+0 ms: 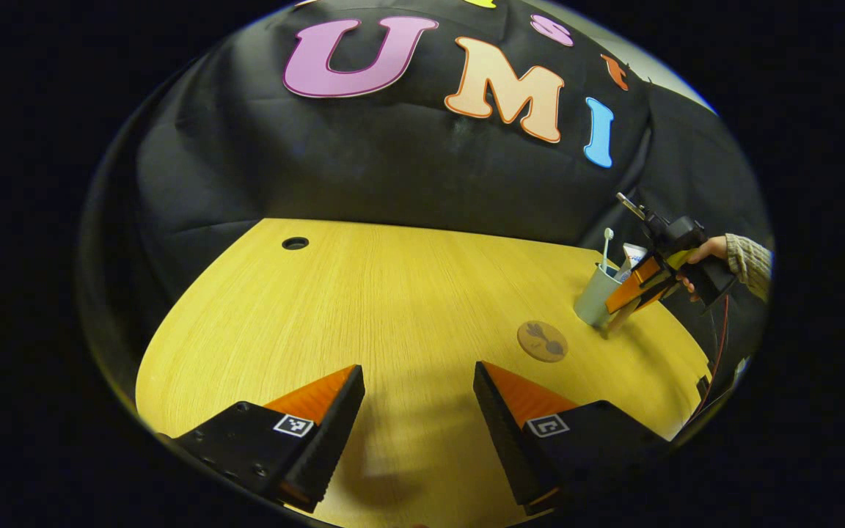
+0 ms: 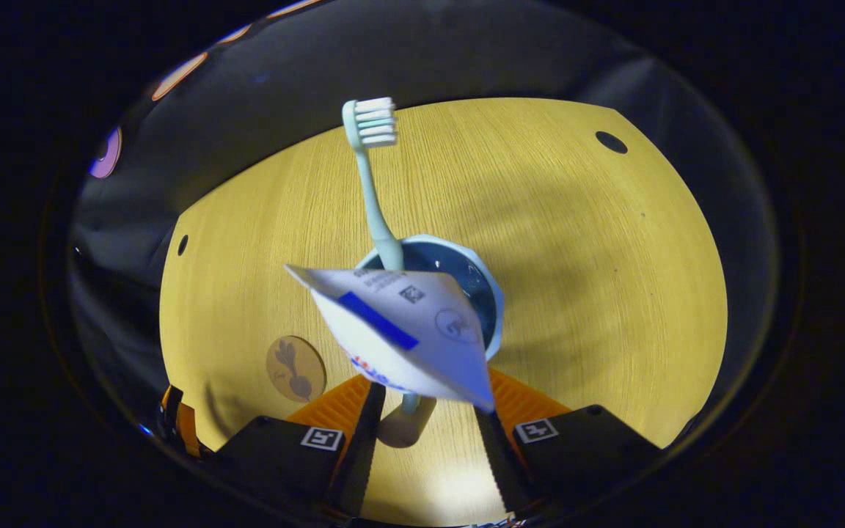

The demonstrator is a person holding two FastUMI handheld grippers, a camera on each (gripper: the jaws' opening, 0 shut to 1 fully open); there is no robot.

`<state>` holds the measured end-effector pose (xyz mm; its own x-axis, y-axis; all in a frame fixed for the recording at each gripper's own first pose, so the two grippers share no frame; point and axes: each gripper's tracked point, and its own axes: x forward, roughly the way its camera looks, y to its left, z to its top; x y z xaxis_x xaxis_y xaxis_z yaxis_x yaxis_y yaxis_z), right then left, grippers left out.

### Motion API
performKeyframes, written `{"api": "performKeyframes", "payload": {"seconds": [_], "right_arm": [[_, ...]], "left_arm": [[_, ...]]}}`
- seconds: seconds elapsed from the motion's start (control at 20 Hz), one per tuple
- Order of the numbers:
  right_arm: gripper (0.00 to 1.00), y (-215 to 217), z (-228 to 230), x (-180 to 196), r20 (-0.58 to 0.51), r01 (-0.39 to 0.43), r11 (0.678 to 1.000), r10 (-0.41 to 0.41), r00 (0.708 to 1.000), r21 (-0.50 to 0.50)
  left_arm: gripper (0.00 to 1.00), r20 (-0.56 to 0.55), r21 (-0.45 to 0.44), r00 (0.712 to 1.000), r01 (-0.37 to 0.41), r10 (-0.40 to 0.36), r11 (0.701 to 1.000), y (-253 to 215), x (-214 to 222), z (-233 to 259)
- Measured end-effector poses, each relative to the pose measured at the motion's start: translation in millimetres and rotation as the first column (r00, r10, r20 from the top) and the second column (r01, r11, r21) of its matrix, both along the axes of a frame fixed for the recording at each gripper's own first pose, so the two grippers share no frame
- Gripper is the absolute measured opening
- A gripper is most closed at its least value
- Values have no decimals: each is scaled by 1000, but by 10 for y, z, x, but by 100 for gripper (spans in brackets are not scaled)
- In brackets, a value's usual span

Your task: Put the toothbrush and toothpaste on the desktop into the cup, then pick up the cup and place it on the coaster on the desktop.

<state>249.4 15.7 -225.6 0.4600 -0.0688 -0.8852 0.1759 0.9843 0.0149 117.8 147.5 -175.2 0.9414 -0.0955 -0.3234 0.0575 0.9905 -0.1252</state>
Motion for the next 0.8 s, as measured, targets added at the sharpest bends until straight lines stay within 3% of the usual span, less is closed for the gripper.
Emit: {"api": "performKeyframes", "payload": {"seconds": [0.15, 0.4, 0.45, 0.6, 0.8], "right_arm": [[69, -71, -44, 3, -22, 9, 1000, -9, 1000, 2], [35, -151, -44, -10, -33, 9, 1000, -9, 999, -4], [35, -149, -35, -10, -28, 3, 1000, -4, 1000, -15], [22, -181, -52, -12, -40, -23, 999, 21, 999, -42], [18, -213, -59, 1, -16, -40, 996, 39, 999, -81]], "left_arm": [[89, -8, -49, 1000, 2, -3, 999, -113, -48, -3], [89, -28, -81, 999, 17, -20, 997, -231, -92, -56], [89, -30, -78, 999, 17, -19, 997, -222, -89, -60], [89, -33, -65, 999, 20, -22, 998, -198, -14, -60], [89, -31, -61, 999, 29, -31, 998, -231, -30, -40]]}}
